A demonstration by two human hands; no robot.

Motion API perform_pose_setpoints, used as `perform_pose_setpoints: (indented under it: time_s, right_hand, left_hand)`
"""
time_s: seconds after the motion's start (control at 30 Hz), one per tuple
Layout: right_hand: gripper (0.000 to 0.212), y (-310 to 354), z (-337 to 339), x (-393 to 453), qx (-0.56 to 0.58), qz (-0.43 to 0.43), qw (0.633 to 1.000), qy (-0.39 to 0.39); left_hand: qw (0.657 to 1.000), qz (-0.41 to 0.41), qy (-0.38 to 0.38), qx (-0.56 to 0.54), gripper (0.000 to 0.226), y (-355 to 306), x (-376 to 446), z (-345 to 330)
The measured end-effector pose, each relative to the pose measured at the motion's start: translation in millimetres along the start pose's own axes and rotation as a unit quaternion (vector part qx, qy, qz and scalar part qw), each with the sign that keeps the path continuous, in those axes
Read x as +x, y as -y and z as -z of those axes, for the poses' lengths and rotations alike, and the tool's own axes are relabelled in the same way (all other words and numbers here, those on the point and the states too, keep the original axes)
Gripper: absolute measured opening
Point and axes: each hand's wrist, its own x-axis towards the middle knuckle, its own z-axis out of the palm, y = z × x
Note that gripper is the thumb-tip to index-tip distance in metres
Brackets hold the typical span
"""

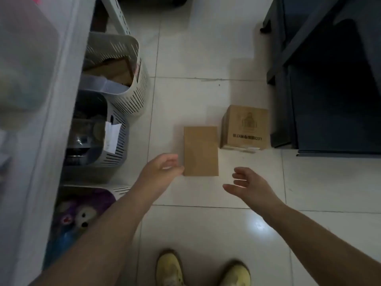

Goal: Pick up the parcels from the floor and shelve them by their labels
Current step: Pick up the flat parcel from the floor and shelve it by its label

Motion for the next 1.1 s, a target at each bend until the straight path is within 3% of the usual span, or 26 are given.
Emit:
perform_pose_setpoints:
  time_s: [0.23, 0.57, 0.8, 0.93, 1.1]
  right_hand:
    - [0.068, -47, -30, 81, -0.008, -0.005, 1.000, -0.004]
    - [0.083, -71, -67, 172, -0.116, 0.029, 0.991, -0.066]
    - [0.085, -77, -74, 211, -0.054, 0.008, 0.997, -0.060]
    - [0.069, -81, -81, 210, -0.063, 0.004, 0.996, -0.056]
    - [0.068, -81, -85, 214, -0.051, -0.007, 0.997, -0.051]
  left_hand:
    - [0.999, 0.014, 0.024, -0.034, 0.039, 49, 76, -48]
    - [1.000, 0.008, -0.024, 0.008, 0.055, 94, 160, -83]
    - [1.000, 0.009, -0.025, -0.001, 0.067, 107, 206, -90]
    - [1.000, 0.025, -0.005, -0.006, 0.054, 112, 214, -98]
    - [0.999, 0.048, 0.001, -0.007, 0.047, 110, 220, -102]
